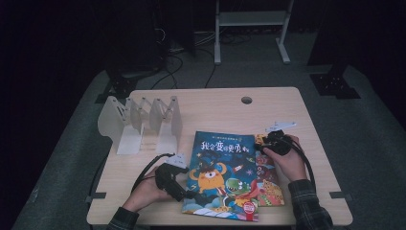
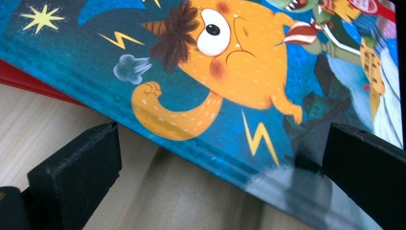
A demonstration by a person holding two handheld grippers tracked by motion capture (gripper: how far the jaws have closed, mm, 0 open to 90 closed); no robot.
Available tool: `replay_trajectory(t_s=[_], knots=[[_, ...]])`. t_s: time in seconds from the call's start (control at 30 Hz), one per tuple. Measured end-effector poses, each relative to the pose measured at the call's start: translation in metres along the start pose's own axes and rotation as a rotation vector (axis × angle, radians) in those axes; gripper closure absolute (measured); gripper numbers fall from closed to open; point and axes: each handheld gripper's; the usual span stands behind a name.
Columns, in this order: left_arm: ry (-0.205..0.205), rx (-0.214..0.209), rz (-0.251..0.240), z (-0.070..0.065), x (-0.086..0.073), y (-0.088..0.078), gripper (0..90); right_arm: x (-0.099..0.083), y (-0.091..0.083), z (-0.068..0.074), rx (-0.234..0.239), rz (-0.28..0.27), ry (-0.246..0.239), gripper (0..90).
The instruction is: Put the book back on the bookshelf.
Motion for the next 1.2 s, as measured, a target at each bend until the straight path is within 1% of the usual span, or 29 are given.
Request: replay_trajectory(t_s=[0.07,0.1,0.13,0.17,0.2,0.23,0.27,0.3,0.33,0.37,0.4,0.43,0.47,0.5,0.53,0.57,0.6,0.63,0.67,0.7,0.73,0.77,0.8,0.83,0.87,0.97,1.0,1.03,1.2], knots=[[-0.002,-0.006,-0.001,0.0,0.0,0.0,0.0,0.003,0.003,0.0,-0.001,-0.004,-0.002,50.3],[0.007,0.001,-0.002,0.0,0.0,-0.001,0.0,0.006,0.006,0.001,-0.001,-0.001,0.0,50.1],[0.007,0.001,-0.002,0.0,0.0,-0.001,0.0,0.006,0.006,0.001,-0.001,-0.001,0.0,50.1],[0.02,0.012,-0.009,-0.001,-0.001,-0.003,0.7,0.008,0.008,0.001,-0.002,-0.001,0.001,49.2],[0.02,0.012,-0.009,-0.001,-0.001,-0.003,2.4,0.008,0.007,0.001,-0.003,-0.005,-0.002,48.6],[0.038,0.022,-0.019,-0.003,-0.003,-0.007,4.4,0.006,0.007,0.001,0.001,-0.006,0.002,48.3],[0.038,0.022,-0.019,-0.003,-0.003,-0.007,6.2,0.006,0.007,0.001,0.001,-0.006,0.002,48.3],[0.048,0.039,-0.028,-0.004,-0.005,-0.012,7.6,0.002,0.004,0.001,0.014,-0.012,0.003,47.7],[0.048,0.039,-0.028,-0.004,-0.005,-0.012,11.1,0.002,0.004,0.001,0.014,-0.012,0.003,47.7],[0.055,0.049,-0.033,-0.005,-0.007,-0.015,11.1,0.0,0.003,0.001,0.016,-0.016,0.004,47.6],[0.063,0.052,-0.037,-0.006,-0.008,-0.018,14.9,-0.003,0.0,0.002,0.017,-0.017,0.0,47.4],[0.074,0.052,-0.057,-0.007,-0.012,-0.023,22.6,-0.008,-0.005,0.003,0.016,-0.018,-0.007,47.2],[0.074,0.052,-0.057,-0.007,-0.012,-0.023,28.7,-0.008,-0.005,0.003,0.016,-0.018,-0.007,47.2],[0.084,0.055,-0.065,-0.009,-0.014,-0.027,33.5,-0.015,-0.011,0.004,0.02,-0.022,-0.006,47.1],[0.084,0.055,-0.065,-0.009,-0.014,-0.027,38.9,-0.015,-0.011,0.004,0.02,-0.022,-0.006,47.1],[0.091,0.052,-0.063,-0.009,-0.016,-0.029,38.9,-0.018,-0.014,0.004,0.023,-0.025,-0.009,47.0],[0.101,0.052,-0.056,-0.011,-0.017,-0.03,46.8,-0.022,-0.017,0.005,0.024,-0.029,-0.011,47.0],[0.102,0.053,-0.05,-0.012,-0.018,-0.031,52.1,-0.025,-0.02,0.005,0.028,-0.033,-0.011,46.9],[0.101,0.044,-0.043,-0.014,-0.019,-0.031,57.3,-0.029,-0.023,0.006,0.029,-0.032,-0.014,46.9],[0.102,0.037,-0.036,-0.015,-0.02,-0.031,65.9,-0.036,-0.029,0.009,0.034,-0.042,-0.016,46.9],[0.104,0.033,-0.026,-0.017,-0.021,-0.031,65.9,-0.036,-0.029,0.009,0.034,-0.042,-0.016,46.9],[0.102,0.029,-0.018,-0.019,-0.023,-0.03,71.9,-0.042,-0.035,0.011,0.039,-0.047,-0.017,46.8],[0.093,0.024,-0.008,-0.02,-0.024,-0.029,72.0,-0.044,-0.039,0.012,0.04,-0.057,-0.021,46.8],[0.086,0.028,0.006,-0.021,-0.025,-0.028,75.2,-0.047,-0.042,0.014,0.044,-0.061,-0.022,46.8],[0.079,0.038,0.01,-0.023,-0.027,-0.028,75.2,-0.047,-0.042,0.014,0.044,-0.061,-0.022,46.8],[0.06,0.021,-0.014,-0.027,-0.026,-0.028,85.9,-0.053,-0.053,0.019,0.055,-0.064,-0.028,46.0],[0.06,0.021,-0.014,-0.027,-0.026,-0.028,87.8,-0.053,-0.053,0.019,0.055,-0.064,-0.028,46.0],[0.052,0.02,-0.021,-0.028,-0.024,-0.028,89.0,-0.056,-0.057,0.021,0.06,-0.069,-0.033,45.9],[0.037,0.022,-0.036,-0.028,-0.022,-0.028,90.0,-0.059,-0.063,0.025,0.074,-0.078,-0.041,45.9]])
Point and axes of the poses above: each handheld gripper's, and its own axes: y roughly forward along the jaws, x roughly out of its top, z roughly to its left, and after that the axes turned 8 degrees about y, right-handed
